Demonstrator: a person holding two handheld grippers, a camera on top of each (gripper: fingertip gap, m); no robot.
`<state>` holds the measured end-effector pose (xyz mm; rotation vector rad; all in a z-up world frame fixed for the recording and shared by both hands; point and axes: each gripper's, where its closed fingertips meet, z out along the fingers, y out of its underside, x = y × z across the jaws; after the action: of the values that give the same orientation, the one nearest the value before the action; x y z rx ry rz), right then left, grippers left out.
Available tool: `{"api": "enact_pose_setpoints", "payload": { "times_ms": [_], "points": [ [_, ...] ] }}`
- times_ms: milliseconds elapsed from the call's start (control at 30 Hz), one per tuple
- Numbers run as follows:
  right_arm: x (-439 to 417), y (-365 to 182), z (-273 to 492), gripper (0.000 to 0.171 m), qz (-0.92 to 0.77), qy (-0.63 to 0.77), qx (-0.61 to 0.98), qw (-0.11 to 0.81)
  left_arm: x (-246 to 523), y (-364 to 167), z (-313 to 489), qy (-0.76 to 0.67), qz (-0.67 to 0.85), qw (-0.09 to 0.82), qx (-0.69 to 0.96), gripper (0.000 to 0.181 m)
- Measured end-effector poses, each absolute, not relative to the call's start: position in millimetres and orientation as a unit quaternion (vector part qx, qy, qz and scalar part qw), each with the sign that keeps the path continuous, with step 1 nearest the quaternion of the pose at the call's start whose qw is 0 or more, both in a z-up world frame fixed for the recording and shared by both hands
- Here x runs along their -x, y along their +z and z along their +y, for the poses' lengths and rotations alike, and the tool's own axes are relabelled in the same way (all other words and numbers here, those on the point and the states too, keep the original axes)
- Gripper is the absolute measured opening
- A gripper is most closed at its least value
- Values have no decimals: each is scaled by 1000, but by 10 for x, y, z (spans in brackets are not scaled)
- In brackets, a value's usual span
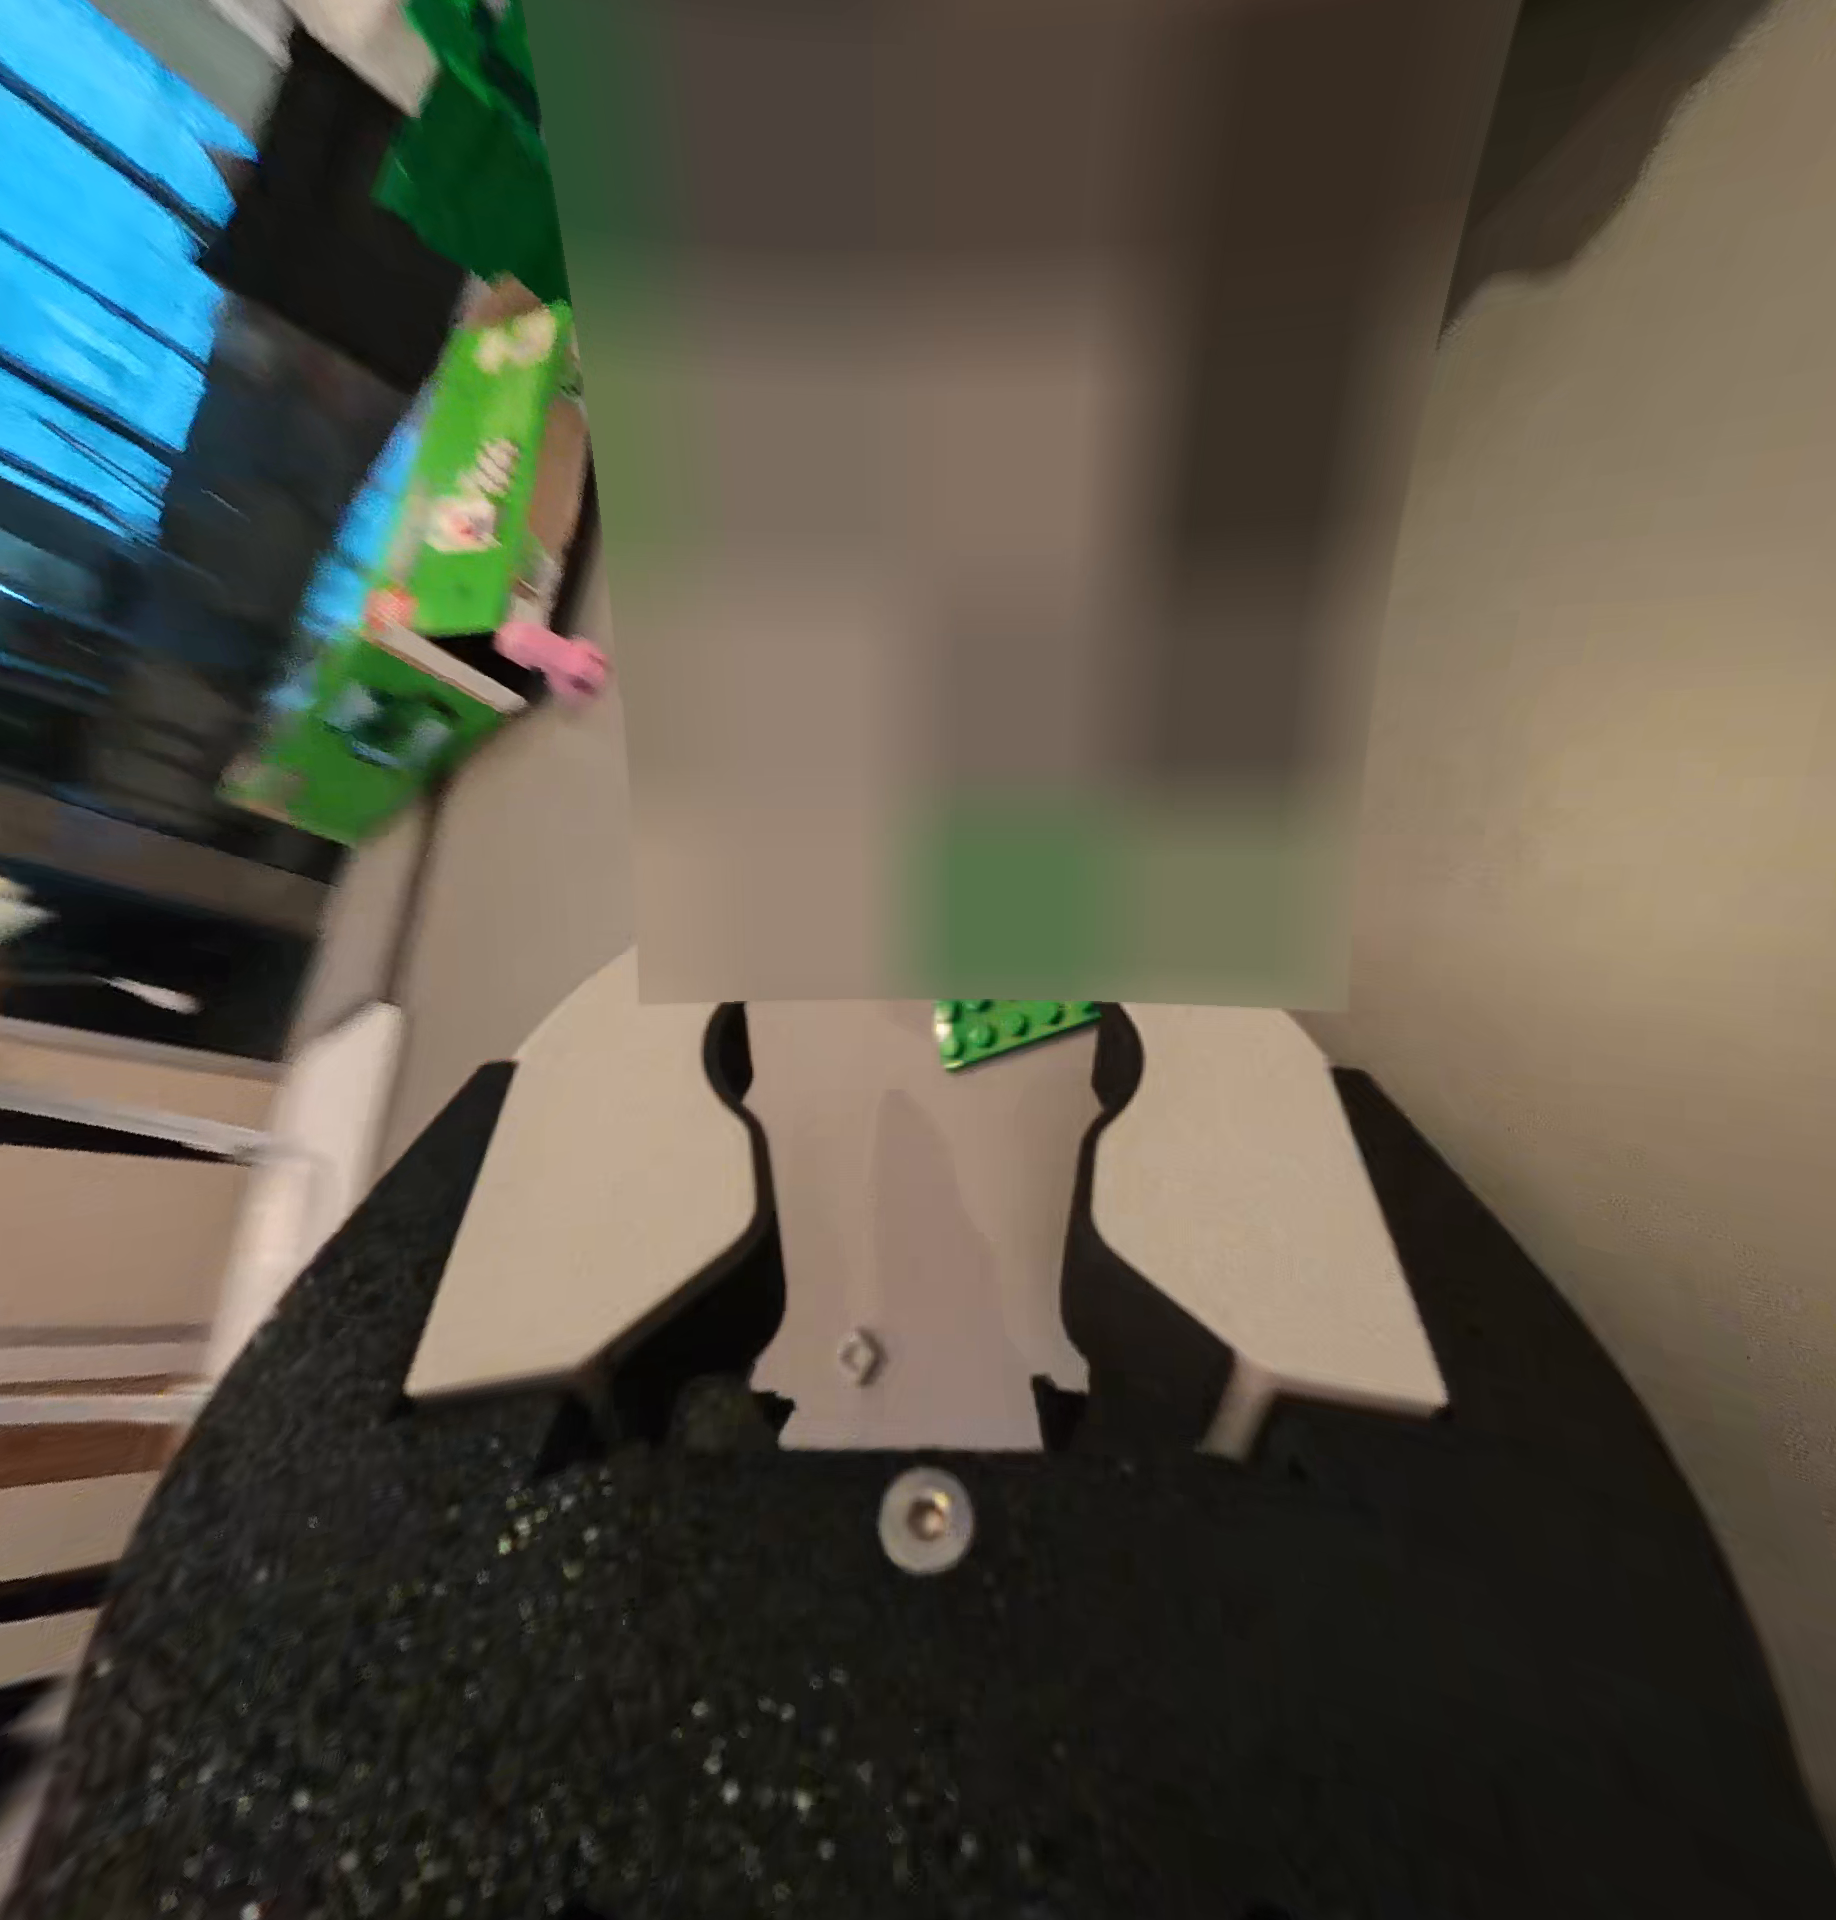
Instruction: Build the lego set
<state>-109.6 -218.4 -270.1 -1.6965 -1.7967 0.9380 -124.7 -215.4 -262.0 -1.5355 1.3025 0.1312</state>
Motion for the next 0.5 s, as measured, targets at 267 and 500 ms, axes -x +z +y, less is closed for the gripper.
{"api": "enact_pose_setpoints", "payload": {
  "times_ms": [267,500],
  "points": [
    [1136,-2521,-2431,7,-653,450,585,170,1130,-2456,-2235,142,591,582,541,23],
    [1178,-2438,-2389,7,-645,479,566,184,1131,-2493,-2266,103,592,562,568,2]
  ]
}}
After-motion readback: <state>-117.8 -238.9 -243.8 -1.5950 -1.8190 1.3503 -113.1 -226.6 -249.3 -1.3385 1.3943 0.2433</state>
